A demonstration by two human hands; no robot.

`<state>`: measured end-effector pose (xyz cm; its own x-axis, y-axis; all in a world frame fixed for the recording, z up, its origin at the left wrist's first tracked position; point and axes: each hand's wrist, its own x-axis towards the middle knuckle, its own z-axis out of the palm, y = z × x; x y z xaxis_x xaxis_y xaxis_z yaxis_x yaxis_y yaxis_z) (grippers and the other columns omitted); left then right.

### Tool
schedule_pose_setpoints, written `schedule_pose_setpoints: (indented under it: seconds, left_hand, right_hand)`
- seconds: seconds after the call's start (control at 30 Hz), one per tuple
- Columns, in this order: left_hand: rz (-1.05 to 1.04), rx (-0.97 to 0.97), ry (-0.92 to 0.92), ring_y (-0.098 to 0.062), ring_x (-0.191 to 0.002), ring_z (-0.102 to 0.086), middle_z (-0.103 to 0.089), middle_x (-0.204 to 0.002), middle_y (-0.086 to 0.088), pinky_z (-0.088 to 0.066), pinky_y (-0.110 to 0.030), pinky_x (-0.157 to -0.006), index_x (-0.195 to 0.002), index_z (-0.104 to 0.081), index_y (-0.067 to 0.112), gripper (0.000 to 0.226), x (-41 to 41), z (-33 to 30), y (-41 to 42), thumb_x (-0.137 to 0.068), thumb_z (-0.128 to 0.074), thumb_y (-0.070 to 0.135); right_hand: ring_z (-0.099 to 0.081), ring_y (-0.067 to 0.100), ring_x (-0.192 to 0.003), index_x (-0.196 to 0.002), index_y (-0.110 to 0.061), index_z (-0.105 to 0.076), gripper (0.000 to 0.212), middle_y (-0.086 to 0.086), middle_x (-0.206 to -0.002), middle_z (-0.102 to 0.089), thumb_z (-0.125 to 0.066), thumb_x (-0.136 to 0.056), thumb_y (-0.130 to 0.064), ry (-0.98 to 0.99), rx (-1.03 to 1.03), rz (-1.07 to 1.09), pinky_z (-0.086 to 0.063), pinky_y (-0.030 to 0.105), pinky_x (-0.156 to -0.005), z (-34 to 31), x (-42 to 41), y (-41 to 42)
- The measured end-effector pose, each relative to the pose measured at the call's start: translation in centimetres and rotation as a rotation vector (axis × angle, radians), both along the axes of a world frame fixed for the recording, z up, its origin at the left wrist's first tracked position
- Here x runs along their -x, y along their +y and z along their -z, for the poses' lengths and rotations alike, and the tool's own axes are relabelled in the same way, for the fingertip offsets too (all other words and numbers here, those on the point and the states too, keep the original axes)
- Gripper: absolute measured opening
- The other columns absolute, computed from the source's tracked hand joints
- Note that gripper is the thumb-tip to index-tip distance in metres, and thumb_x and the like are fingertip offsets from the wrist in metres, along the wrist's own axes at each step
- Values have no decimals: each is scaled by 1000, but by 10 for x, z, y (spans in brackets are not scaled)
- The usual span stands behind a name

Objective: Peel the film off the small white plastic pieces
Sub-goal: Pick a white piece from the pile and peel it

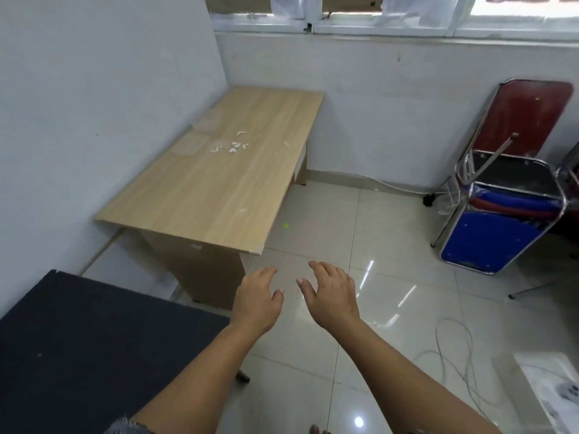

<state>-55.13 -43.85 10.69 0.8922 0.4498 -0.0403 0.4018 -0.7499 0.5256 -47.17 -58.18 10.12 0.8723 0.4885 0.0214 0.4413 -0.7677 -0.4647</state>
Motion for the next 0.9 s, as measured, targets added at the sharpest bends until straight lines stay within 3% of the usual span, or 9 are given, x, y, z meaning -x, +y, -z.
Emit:
schedule_pose_setpoints:
  seconds: [0.33,0.9]
  left_hand:
    - [-43,35,19,-18,-136,-37,-45,-147,-1,-30,-32,-112,-144,-42,15,53,-107,9,32,-96,-55,33]
    - [-138,43,38,-19,-133,-41,-49,-145,1,-31,-30,-111,-142,-46,17,51,-322,23,155,-93,-57,26]
  right_hand:
    - [-41,19,-135,-144,-19,-45,55,-3,-146,-49,-36,-101,-52,23,30,-45,-26,36,-112,6,-114,36]
    - [-47,20,-130,-142,-19,-47,53,-1,-141,-54,-40,-100,-50,32,28,-128,-30,36,-110,7,-344,156]
